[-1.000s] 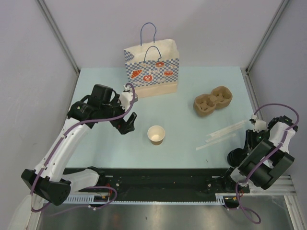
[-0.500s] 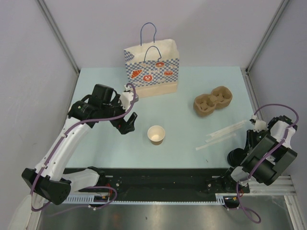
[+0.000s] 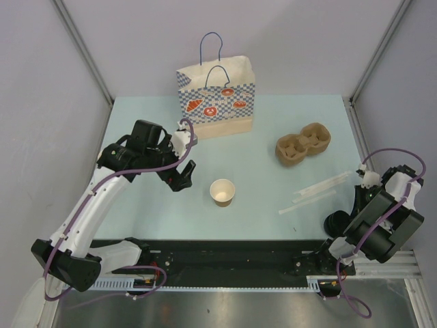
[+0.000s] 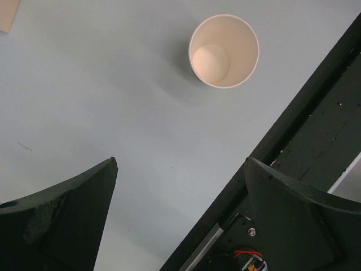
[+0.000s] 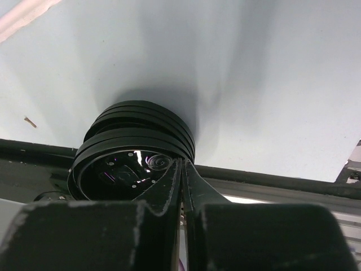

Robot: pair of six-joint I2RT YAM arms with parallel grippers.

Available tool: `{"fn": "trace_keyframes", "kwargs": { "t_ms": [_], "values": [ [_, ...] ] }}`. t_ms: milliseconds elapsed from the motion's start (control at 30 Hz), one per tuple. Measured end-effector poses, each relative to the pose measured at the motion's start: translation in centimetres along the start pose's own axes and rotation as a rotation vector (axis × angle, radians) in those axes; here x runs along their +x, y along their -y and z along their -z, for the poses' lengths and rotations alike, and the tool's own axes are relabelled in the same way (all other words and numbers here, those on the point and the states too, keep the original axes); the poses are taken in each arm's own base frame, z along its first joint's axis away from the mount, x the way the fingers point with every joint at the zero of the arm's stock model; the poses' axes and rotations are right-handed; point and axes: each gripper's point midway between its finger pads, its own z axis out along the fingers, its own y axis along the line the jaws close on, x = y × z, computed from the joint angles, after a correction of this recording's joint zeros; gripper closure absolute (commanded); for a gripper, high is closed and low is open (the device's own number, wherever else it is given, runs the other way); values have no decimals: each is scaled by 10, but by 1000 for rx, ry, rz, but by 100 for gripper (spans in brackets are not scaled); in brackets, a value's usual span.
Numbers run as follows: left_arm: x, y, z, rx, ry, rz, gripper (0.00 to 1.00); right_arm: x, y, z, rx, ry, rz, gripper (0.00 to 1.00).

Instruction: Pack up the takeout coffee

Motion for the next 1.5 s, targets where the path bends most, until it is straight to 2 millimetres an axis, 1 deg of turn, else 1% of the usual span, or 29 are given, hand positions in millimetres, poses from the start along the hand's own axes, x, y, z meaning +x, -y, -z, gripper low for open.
{"fn": "trace_keyframes", "kwargs": {
  "t_ms": [433, 533, 567, 633, 667, 767, 900, 1100, 1300, 1400, 1433, 1500],
  "values": [
    [0, 0, 0, 0, -1, -9, 0, 6, -3, 4, -26, 5, -1, 100],
    [0, 0, 0, 0, -1, -9, 0, 7, -4, 6, -30, 13, -3, 80],
    [0, 0, 0, 0, -1, -9, 0, 8, -4, 7, -30, 14, -6, 69],
    [0, 0, 0, 1, -2, -9, 1, 8, -3, 7, -32, 16, -12, 63],
    [0, 0, 0, 1, -3, -9, 1, 8, -3, 7, -32, 17, -11, 58],
    [1, 0, -2, 4, -7, -10, 0, 8, -2, 7, -31, 22, -8, 58],
    [1, 0, -3, 6, -11, -14, 1, 7, -1, 7, -29, 25, -5, 60],
    [2, 0, -5, 8, -18, -14, 0, 7, 1, 0, -46, 7, -13, 66],
    [2, -1, -5, 7, -21, -14, 0, 7, 2, -3, -51, 2, -16, 80],
    [2, -1, -5, 5, -21, -14, 0, 7, 2, -3, -51, 3, -17, 90],
    [2, -1, -5, 5, -22, -15, 1, 6, 2, -3, -51, 4, -18, 96],
    [2, -1, -5, 4, -22, -16, 0, 6, 2, -3, -51, 5, -16, 100]
  ]
}}
